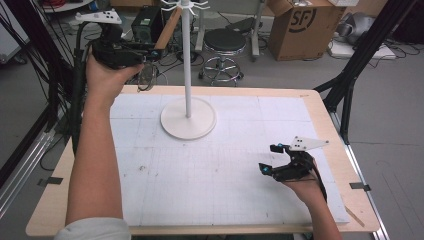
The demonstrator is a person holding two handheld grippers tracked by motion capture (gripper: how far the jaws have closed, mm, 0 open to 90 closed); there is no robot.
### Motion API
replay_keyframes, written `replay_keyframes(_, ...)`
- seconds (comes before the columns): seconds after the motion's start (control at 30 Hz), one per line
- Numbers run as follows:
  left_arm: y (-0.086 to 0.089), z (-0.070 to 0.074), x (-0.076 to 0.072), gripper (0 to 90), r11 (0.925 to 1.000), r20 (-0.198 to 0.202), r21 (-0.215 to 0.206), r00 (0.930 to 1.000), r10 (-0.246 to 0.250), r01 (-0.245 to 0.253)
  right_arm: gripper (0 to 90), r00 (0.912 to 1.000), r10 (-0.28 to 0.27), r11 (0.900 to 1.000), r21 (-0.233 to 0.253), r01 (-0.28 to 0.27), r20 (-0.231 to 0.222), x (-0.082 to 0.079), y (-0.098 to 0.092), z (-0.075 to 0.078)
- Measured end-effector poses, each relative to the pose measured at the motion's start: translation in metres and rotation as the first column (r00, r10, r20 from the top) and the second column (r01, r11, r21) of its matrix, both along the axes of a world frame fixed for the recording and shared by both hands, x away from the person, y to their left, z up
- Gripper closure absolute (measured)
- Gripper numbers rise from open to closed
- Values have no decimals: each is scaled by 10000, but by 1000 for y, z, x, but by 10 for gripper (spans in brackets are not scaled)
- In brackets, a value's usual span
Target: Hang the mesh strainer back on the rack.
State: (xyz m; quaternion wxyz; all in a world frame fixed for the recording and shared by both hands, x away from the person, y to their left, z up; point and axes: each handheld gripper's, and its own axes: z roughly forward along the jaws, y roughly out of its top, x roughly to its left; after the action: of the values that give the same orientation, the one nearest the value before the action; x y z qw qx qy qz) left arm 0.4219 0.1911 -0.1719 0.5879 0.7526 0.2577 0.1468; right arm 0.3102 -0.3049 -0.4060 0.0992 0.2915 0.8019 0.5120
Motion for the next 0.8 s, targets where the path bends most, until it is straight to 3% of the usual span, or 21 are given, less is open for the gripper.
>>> replay_keyframes(0.47, -4, -7, 11, 689, 9993, -213, 147, 9992, 334, -331, 107, 10000, -23, 10000, 6, 23, -2, 1, -1, -1)
replay_keyframes(0.8, -21, -15, 20, 689, 9984, -470, 476, 9984, 314, -292, 107, 10000, -37, 10000, 44, 37, -12, 1, -2, -1)
